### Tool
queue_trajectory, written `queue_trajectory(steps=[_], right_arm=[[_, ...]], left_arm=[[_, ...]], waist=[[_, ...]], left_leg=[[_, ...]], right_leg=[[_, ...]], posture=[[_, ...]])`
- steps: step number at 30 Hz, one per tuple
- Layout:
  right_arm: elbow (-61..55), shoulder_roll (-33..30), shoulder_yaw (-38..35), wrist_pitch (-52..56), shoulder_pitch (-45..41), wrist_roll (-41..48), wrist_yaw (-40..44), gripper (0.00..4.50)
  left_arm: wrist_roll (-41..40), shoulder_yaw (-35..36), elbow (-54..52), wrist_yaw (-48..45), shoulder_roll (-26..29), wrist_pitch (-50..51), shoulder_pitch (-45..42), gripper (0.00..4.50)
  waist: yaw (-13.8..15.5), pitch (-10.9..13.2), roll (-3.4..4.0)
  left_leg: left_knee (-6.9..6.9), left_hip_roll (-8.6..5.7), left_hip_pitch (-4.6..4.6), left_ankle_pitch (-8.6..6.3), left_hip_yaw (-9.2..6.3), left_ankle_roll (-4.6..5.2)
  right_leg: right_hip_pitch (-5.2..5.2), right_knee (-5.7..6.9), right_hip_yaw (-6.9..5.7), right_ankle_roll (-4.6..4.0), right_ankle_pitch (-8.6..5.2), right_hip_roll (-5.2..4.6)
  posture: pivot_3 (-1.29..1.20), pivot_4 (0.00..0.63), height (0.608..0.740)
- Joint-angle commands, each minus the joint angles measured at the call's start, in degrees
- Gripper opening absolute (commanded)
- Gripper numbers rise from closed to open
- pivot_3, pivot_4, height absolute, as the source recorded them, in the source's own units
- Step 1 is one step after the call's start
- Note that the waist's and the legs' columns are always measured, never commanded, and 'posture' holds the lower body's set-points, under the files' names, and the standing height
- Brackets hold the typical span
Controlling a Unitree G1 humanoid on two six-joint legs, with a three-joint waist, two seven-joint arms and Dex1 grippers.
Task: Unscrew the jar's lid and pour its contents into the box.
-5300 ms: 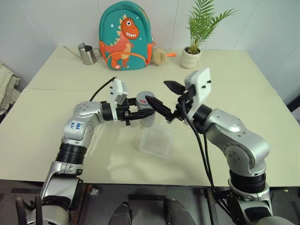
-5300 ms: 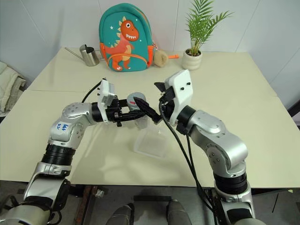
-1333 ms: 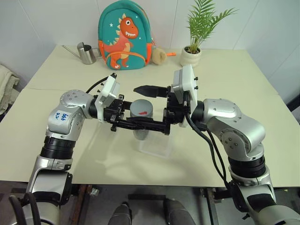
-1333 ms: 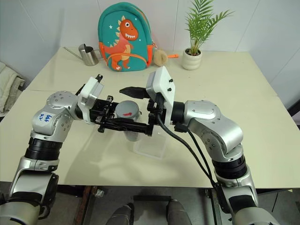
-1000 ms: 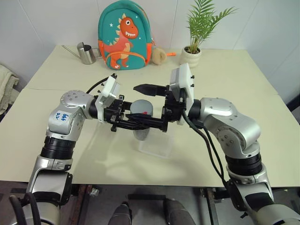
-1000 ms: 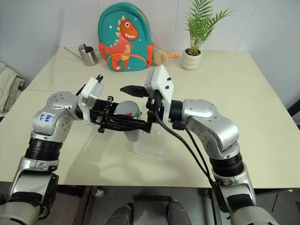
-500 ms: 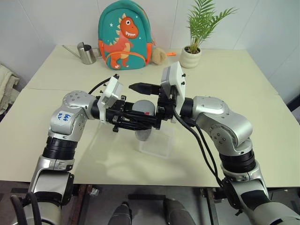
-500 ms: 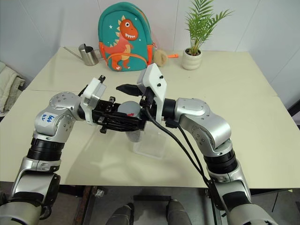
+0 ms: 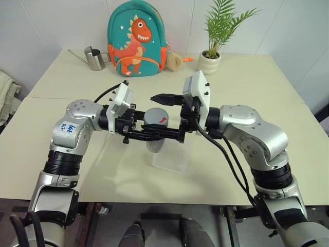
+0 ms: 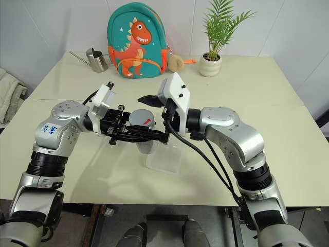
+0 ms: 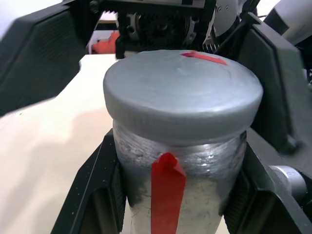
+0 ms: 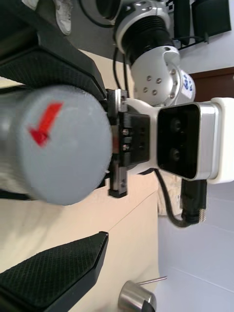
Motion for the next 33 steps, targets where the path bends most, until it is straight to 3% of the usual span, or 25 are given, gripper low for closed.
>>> queue_trajectory(steps=[1, 22, 33], right_arm=[[-0.07, -2.94, -5.40, 0.45, 0.30, -0.53, -2.06, 4.49], [-11.52, -11.10, -12.57, 8.65, 5.91, 7.69, -4.59, 4.49], [-8.13, -2.94, -9.56, 8.20, 1.04, 10.80, -6.60, 4.49]], left_arm=[[-1.19, 1.04, -2.98, -1.26, 1.27, -0.52, 0.91, 2.03], [-0.25, 1.47, -0.63, -0.97, 1.93, -1.93, 1.02, 2.03], [-1.25, 0.90, 0.09, -1.56, -0.97, -1.89, 0.22, 2.03]], waist=[[0.02, 0.00, 0.00], [0.08, 0.00, 0.00], [0.05, 0.00, 0.00]], left_leg=[[0.00, 0.00, 0.00, 0.00, 0.00, 0.00], [-0.01, 0.00, -0.02, 0.00, 0.01, 0.01], [0.00, 0.01, -0.01, 0.00, 0.01, 0.01]], right_leg=[[0.00, 0.00, 0.00, 0.00, 0.00, 0.00], [0.00, -0.03, 0.00, -0.02, -0.02, -0.01], [0.00, -0.01, 0.00, -0.02, -0.02, 0.00]], posture=[[0.00, 0.150, 0.740], [0.00, 0.150, 0.740], [0.00, 0.150, 0.740]])
